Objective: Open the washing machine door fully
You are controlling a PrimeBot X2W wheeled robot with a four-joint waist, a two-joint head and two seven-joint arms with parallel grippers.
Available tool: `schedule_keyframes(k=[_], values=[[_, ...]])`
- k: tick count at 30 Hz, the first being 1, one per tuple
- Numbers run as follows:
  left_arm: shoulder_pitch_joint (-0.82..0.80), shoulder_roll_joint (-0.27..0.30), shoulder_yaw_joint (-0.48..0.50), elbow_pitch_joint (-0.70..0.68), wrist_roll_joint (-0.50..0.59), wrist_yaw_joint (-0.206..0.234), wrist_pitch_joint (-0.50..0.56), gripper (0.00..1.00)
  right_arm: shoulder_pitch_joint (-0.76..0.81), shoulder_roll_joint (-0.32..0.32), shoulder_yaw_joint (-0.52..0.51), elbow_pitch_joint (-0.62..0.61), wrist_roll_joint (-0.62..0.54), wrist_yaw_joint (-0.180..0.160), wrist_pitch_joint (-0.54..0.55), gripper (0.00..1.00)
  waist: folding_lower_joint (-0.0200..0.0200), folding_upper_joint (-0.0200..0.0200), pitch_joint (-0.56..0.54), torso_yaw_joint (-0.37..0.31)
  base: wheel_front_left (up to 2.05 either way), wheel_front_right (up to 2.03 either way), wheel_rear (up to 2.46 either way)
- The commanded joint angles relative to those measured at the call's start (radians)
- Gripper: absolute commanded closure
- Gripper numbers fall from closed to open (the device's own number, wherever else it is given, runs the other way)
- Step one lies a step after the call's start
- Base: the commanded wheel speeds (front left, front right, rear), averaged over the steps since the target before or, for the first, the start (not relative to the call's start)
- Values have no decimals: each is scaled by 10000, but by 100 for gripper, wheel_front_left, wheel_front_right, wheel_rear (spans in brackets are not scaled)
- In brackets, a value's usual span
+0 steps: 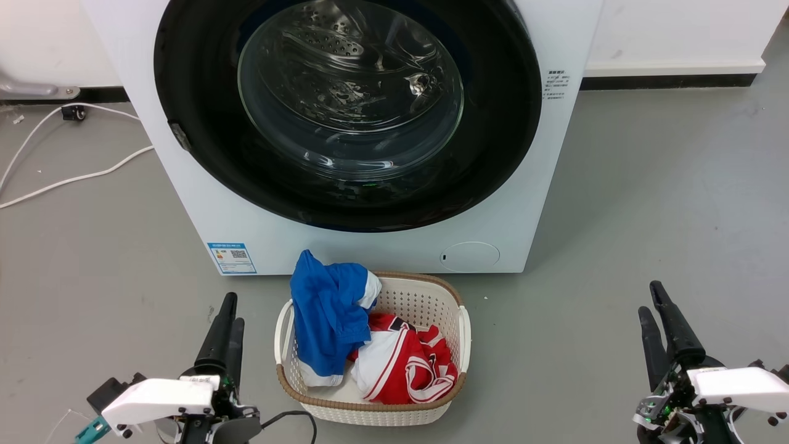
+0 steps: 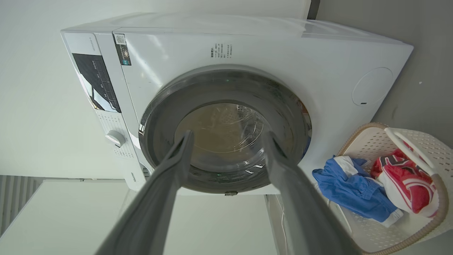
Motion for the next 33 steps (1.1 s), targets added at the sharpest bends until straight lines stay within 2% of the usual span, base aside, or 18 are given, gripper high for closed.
schedule_keyframes(k=[1,9,21,33], values=[[-282,52,-54,-258,401,-10,-129,0,-81,-94,91,-255,-347,4,-123,0,0,0,-1,5,0,0,0],[-270,33,-206,-628,2159,-13,-434,0,-33,-91,180,-496,-1872,5,-430,0,0,0,-1,13,0,0,0],[-292,39,-648,-899,5029,-18,-907,0,44,-10,213,-764,-5250,8,-900,0,0,0,9,12,0,0,0],[-345,178,-850,-927,7446,26,-1323,0,180,15,368,-944,-7864,11,-1101,0,0,0,-4,10,0,0,0]])
